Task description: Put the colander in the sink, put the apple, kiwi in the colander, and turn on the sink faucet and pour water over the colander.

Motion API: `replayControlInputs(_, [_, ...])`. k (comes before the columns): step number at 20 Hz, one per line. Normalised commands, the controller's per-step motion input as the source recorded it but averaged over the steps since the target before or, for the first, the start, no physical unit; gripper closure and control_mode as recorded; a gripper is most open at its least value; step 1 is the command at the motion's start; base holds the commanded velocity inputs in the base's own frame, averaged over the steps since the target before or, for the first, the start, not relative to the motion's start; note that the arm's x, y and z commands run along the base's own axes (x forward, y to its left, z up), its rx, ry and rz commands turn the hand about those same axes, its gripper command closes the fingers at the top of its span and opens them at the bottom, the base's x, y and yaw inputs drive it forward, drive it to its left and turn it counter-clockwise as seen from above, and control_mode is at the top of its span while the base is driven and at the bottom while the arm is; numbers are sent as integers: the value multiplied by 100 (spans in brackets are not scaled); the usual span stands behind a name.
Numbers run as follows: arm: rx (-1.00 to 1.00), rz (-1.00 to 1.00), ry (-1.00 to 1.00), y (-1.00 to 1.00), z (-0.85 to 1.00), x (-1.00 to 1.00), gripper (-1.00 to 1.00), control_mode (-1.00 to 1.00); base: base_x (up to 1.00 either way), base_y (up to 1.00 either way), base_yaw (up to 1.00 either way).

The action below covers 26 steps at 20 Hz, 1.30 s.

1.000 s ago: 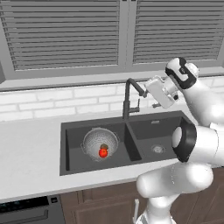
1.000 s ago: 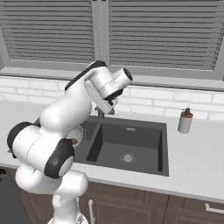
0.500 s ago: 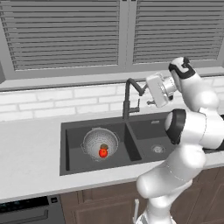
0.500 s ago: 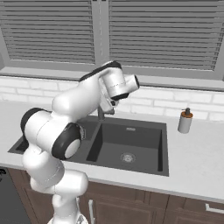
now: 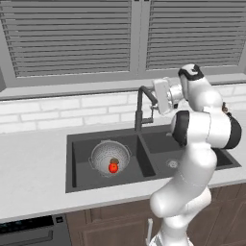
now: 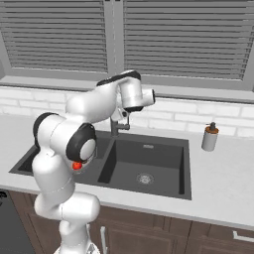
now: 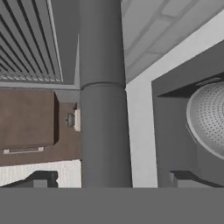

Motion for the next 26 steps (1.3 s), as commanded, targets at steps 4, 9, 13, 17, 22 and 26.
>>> replayControlInputs(4, [9,0,2,4,-7,68,-100,-100,0,0,0])
replayControlInputs(9, [5,0,4,8,-13,56,-100,-100,0,0,0])
replayControlInputs(13, [0,-8,0,90,-15,40,-100,-100,0,0,0])
replayControlInputs(17, [-1,-13,0,100,-16,29,-100,-100,0,0,0])
replayControlInputs(22, [-1,-20,-2,100,-18,7,-100,-100,0,0,0])
replayControlInputs(26, [-1,-34,-14,100,-21,-13,-100,-100,0,0,0])
